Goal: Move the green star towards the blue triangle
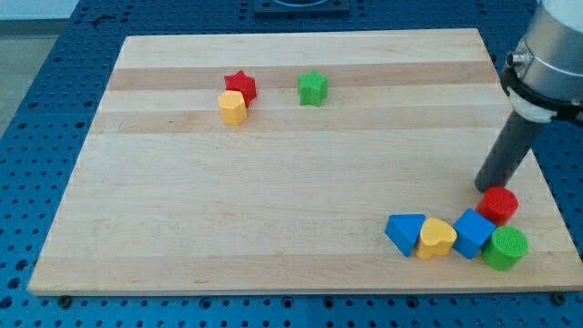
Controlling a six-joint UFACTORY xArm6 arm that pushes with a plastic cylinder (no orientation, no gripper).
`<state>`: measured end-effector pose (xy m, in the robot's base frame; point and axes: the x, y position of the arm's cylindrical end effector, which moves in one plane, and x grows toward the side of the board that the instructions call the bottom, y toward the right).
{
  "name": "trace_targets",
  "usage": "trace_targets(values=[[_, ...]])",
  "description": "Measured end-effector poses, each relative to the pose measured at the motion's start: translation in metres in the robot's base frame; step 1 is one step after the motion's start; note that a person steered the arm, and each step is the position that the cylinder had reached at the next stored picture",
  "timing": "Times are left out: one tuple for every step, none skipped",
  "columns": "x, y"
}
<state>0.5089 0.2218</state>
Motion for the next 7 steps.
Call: trace_targets(values=[[0.001, -0.011], [0.006, -0.014], [0.018, -0.014], [0.020, -0.015], [-0.011, -0.029], [-0.082, -0.062], [-0.159, -0.097]])
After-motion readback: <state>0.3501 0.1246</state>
